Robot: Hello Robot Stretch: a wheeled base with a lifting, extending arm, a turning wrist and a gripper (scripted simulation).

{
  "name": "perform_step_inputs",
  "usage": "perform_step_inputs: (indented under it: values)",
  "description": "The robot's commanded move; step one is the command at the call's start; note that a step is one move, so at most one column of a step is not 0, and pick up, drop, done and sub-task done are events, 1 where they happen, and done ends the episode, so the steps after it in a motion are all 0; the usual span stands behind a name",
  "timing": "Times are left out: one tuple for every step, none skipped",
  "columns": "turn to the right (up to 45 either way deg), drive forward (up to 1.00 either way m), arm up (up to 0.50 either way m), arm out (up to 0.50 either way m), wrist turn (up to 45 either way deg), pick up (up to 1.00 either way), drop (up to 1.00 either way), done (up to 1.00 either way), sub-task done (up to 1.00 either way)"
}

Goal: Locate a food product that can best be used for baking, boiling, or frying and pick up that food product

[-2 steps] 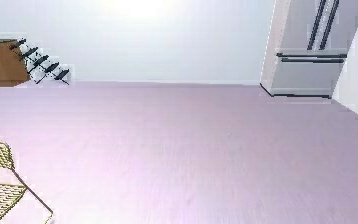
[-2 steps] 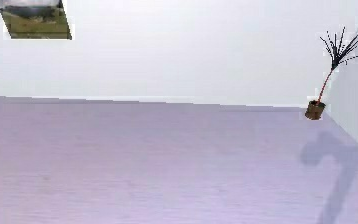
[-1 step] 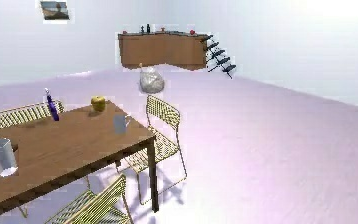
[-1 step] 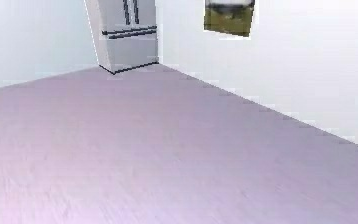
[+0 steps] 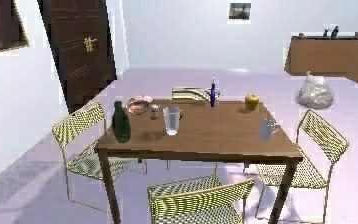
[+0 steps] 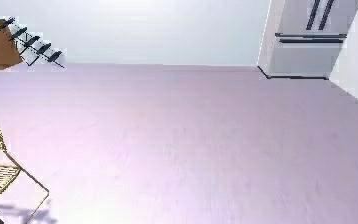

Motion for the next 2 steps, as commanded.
perform_step_inputs:
  values:
    - [-45.0,0.0,0.0,0.0,0.0,0.0,0.0,0.0,0.0]
    - [-42.0,0.0,0.0,0.0,0.0,0.0,0.0,0.0,0.0]
